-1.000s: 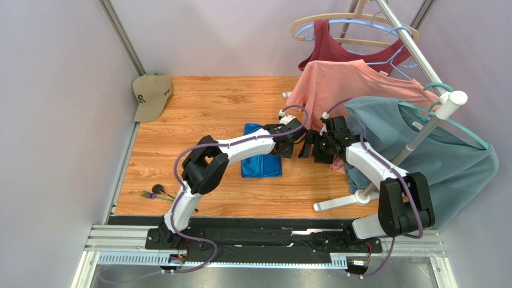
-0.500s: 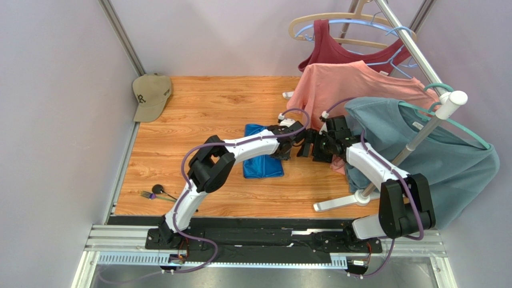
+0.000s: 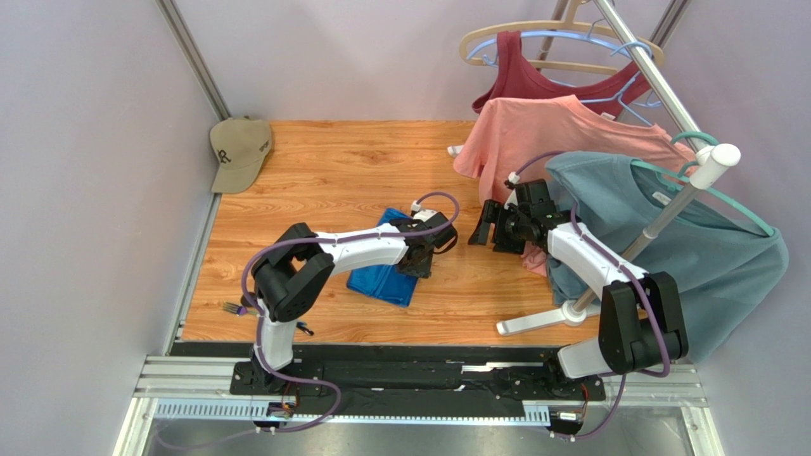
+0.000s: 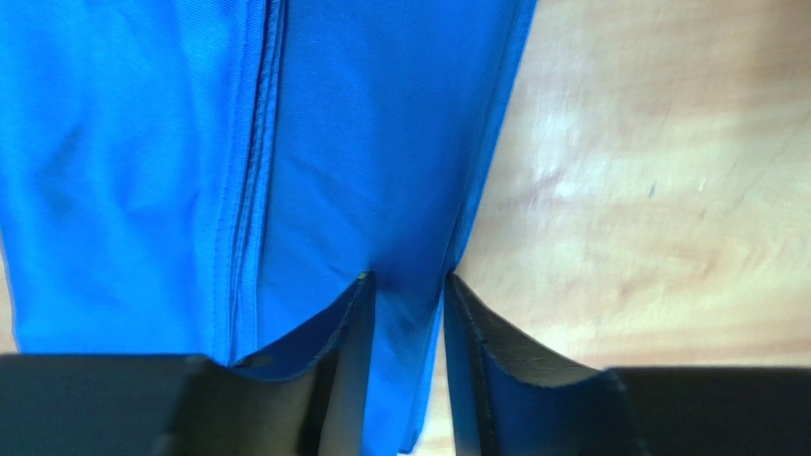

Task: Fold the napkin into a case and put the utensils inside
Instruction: Move the 2/3-rectangle-folded napkin to the center of the board, then pick up the 2/3-rectangle-folded napkin from the center of the board.

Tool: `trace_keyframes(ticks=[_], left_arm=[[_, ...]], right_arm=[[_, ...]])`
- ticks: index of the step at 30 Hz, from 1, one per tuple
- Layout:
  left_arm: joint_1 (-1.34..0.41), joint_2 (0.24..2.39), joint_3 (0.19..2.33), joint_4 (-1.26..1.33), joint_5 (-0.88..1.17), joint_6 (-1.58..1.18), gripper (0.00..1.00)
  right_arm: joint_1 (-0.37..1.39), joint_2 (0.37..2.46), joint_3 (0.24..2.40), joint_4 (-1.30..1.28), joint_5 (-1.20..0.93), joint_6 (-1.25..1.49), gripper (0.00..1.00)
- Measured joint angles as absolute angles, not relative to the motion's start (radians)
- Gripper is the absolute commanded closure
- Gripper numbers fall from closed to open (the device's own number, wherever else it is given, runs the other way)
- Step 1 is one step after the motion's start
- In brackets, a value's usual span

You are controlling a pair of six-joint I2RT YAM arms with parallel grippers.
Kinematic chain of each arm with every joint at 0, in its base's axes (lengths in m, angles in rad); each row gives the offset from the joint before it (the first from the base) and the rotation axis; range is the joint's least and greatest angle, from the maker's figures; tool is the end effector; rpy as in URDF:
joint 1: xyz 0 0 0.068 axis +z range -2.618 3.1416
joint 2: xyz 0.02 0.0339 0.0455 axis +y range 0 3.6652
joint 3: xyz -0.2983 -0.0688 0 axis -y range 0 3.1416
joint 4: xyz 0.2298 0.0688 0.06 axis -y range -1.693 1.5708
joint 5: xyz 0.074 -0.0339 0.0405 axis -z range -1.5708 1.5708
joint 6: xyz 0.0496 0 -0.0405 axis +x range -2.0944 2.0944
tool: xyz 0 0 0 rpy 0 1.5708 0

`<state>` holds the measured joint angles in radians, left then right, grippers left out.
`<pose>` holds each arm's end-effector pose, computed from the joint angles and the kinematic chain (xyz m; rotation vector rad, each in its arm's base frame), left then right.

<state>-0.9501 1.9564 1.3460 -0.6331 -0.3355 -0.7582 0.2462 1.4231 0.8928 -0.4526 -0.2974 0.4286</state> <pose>0.2423 -0.3108 0.1929 0.1819 2.6716 -0.0355 0.2603 0.0804 0.2430 0.1200 2.6131 0.6313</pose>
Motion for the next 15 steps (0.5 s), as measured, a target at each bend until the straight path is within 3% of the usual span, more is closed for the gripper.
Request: trace_keyframes(ticks=[15], left_arm=[[-0.952, 2.06, 1.546, -0.605, -0.328, -0.619, 0.53]], right_arm=[[0.256, 1.434, 0.893, -0.431, -0.324, 0.437, 0.28]])
